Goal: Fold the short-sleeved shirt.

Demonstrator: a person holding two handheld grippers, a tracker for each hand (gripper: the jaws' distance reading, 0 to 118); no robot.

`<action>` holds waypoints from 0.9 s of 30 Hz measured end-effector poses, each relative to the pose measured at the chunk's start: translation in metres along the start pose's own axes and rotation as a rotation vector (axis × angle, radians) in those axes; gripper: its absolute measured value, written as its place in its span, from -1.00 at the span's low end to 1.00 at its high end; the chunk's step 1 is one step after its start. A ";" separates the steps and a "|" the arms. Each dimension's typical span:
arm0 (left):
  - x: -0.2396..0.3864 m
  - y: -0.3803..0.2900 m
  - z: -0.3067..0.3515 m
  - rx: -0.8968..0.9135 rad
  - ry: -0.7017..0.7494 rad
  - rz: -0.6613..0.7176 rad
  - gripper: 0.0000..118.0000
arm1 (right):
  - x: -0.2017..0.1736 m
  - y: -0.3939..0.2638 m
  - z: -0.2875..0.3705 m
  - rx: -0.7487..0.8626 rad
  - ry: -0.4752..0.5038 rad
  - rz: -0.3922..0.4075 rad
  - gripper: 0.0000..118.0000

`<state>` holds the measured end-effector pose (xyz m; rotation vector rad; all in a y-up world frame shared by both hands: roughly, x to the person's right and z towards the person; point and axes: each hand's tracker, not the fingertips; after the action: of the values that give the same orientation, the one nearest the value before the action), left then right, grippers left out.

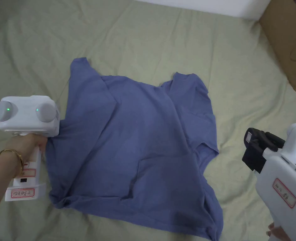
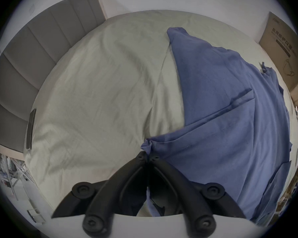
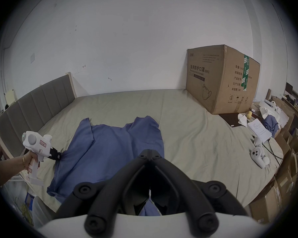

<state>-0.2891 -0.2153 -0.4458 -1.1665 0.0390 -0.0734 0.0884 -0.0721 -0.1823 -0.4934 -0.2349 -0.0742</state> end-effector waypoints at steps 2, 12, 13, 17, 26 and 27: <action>-0.011 0.000 0.014 0.052 -0.042 0.082 -1.00 | 0.001 -0.001 0.001 -0.009 0.003 0.005 -1.00; -0.059 -0.005 0.113 0.342 -0.153 0.225 -1.00 | 0.014 -0.013 -0.001 -0.217 0.015 0.004 0.76; -0.063 -0.006 0.119 0.362 -0.146 0.224 -1.00 | 0.015 -0.018 -0.003 -0.252 0.020 0.016 0.94; -0.076 -0.011 0.132 0.386 -0.114 0.210 -1.00 | 0.015 -0.044 -0.004 -0.405 0.051 0.055 1.00; -0.096 -0.025 0.128 0.358 -0.099 0.247 -1.00 | 0.010 -0.131 -0.038 -0.736 0.082 0.079 0.98; -0.097 -0.026 0.127 0.354 -0.098 0.251 -1.00 | 0.007 -0.136 -0.041 -0.742 0.078 0.069 0.91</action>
<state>-0.3776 -0.1020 -0.3728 -0.8030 0.0823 0.1922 0.0867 -0.2113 -0.1527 -1.2340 -0.1064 -0.1130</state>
